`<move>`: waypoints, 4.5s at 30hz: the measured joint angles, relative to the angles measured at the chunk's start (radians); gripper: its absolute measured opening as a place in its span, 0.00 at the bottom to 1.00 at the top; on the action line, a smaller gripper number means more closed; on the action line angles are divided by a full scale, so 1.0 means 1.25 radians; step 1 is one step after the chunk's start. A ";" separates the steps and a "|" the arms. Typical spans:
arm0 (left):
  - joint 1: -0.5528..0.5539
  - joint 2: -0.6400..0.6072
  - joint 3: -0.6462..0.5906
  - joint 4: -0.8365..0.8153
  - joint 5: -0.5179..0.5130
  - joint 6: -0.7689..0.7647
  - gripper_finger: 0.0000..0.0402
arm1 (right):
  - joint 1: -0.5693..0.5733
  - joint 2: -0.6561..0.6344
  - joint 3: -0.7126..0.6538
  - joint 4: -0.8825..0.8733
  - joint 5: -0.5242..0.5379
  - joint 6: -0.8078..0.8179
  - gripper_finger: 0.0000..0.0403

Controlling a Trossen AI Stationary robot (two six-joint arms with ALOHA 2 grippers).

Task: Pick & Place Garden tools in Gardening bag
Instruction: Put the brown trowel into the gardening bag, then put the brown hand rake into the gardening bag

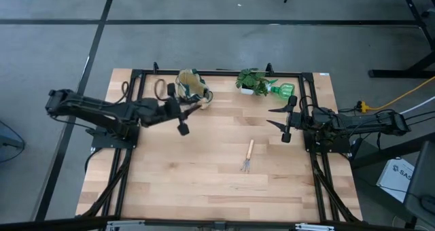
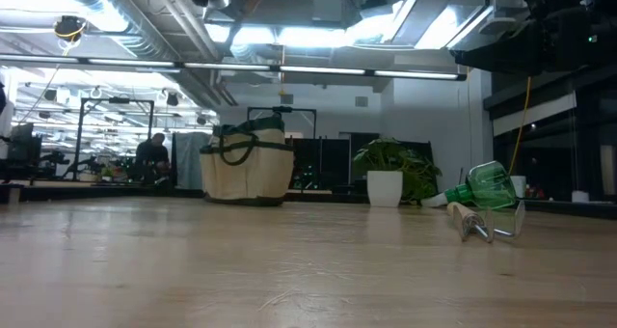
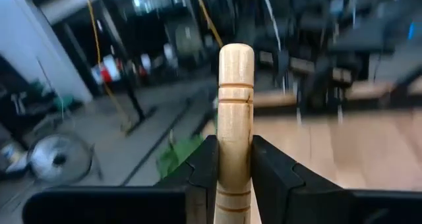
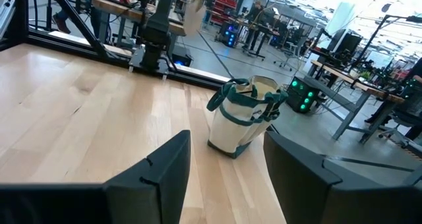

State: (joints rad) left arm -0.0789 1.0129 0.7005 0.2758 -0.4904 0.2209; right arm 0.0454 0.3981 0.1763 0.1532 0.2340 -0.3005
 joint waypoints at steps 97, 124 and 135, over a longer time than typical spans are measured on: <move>0.324 0.390 -0.082 0.581 -0.348 -0.412 0.22 | 0.000 0.000 0.000 0.000 0.000 0.000 0.48; 0.292 0.390 -0.083 0.607 -0.239 -0.416 0.49 | 0.000 0.000 0.000 0.000 0.000 0.000 0.48; 0.226 0.390 -0.081 0.646 0.044 -0.355 0.48 | 0.000 0.000 0.000 0.000 0.000 0.000 0.48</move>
State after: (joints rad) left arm 0.2037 1.5009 0.5996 1.0833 -0.4354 -0.2229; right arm 0.0453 0.3981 0.1764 0.1535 0.2337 -0.3005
